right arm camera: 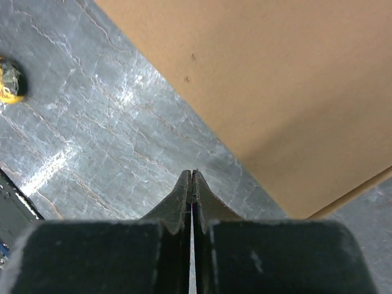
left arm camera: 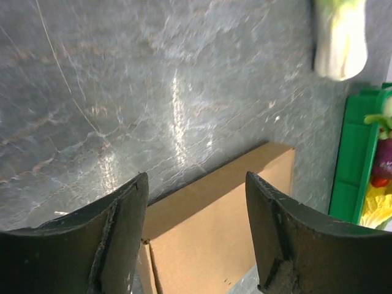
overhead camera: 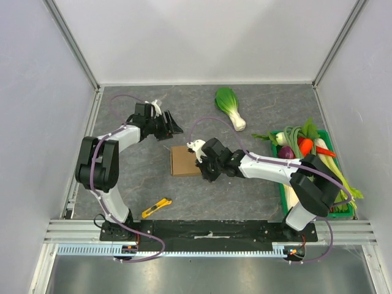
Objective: Unpack the express box
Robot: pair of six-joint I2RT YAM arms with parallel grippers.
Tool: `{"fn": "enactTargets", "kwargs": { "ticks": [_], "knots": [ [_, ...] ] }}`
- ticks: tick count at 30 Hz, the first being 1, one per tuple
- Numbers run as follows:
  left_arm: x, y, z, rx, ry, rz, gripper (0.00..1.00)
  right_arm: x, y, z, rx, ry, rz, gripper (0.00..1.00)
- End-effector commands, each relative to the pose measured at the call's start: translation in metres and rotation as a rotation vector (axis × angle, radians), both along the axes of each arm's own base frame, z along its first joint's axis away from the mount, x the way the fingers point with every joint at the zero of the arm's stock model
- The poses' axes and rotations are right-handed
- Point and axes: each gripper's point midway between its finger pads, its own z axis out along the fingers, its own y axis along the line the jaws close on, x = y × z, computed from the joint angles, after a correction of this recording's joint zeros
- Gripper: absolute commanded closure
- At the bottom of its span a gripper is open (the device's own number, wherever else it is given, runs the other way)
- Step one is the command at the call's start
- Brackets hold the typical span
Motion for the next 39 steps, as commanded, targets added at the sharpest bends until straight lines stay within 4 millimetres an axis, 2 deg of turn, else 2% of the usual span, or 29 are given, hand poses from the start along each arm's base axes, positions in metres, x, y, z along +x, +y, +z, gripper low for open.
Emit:
{"fn": "enactTargets", "kwargs": {
  "ticks": [1, 3, 8, 10, 11, 13, 15, 20, 22, 25, 26, 29, 31, 34, 35, 37, 39],
  "knots": [
    [-0.011, -0.018, -0.013, -0.074, 0.052, -0.082, 0.30, 0.010, -0.005, 0.001, -0.008, -0.043, -0.092, 1.00],
    [-0.018, -0.019, -0.020, -0.082, 0.077, -0.091, 0.31, 0.014, -0.008, -0.003, -0.025, -0.054, -0.118, 1.00],
    [-0.038, -0.023, -0.027, -0.127, 0.143, -0.105, 0.31, 0.041, -0.021, -0.009, -0.096, -0.131, -0.257, 1.00],
    [-0.043, -0.026, -0.022, -0.161, 0.135, -0.093, 0.32, 0.049, -0.021, -0.015, -0.104, -0.132, -0.286, 1.00],
    [-0.057, -0.024, -0.033, -0.168, 0.168, -0.081, 0.32, 0.056, -0.022, -0.016, -0.106, -0.132, -0.315, 1.00],
    [-0.062, -0.025, -0.026, -0.208, 0.150, -0.059, 0.32, 0.068, -0.019, -0.012, -0.089, -0.145, -0.350, 1.00],
    [-0.078, -0.022, -0.035, -0.220, 0.189, -0.027, 0.33, 0.081, -0.023, -0.012, -0.073, -0.138, -0.398, 1.00],
    [-0.102, -0.022, -0.028, -0.250, 0.164, -0.009, 0.35, 0.110, -0.023, -0.006, -0.034, -0.142, -0.436, 1.00],
    [-0.105, -0.023, -0.025, -0.253, 0.154, -0.015, 0.35, 0.115, -0.017, -0.003, -0.011, -0.135, -0.426, 0.96],
    [-0.109, -0.027, -0.018, -0.269, 0.138, -0.046, 0.34, 0.120, -0.018, -0.001, 0.009, -0.113, -0.457, 0.75],
    [-0.109, -0.026, -0.017, -0.270, 0.131, -0.050, 0.34, 0.123, -0.023, 0.002, 0.012, -0.108, -0.489, 0.57],
    [-0.108, -0.027, -0.011, -0.260, 0.108, -0.064, 0.33, 0.125, -0.038, 0.009, 0.027, -0.081, -0.585, 0.31],
    [-0.103, -0.023, -0.011, -0.232, 0.100, -0.042, 0.33, 0.124, -0.048, 0.011, 0.023, -0.070, -0.631, 0.28],
    [-0.100, -0.011, -0.022, -0.162, 0.141, 0.035, 0.33, 0.118, -0.057, 0.019, 0.029, -0.048, -0.672, 0.27],
    [-0.099, -0.010, -0.023, -0.156, 0.149, 0.047, 0.33, 0.116, -0.053, 0.030, 0.067, -0.047, -0.659, 0.28],
    [-0.098, -0.010, -0.023, -0.158, 0.152, 0.055, 0.34, 0.111, -0.050, 0.036, 0.100, -0.039, -0.638, 0.30],
    [-0.098, -0.009, -0.025, -0.153, 0.169, 0.072, 0.35, 0.108, -0.039, 0.051, 0.171, -0.035, -0.598, 0.36]
  ]
}}
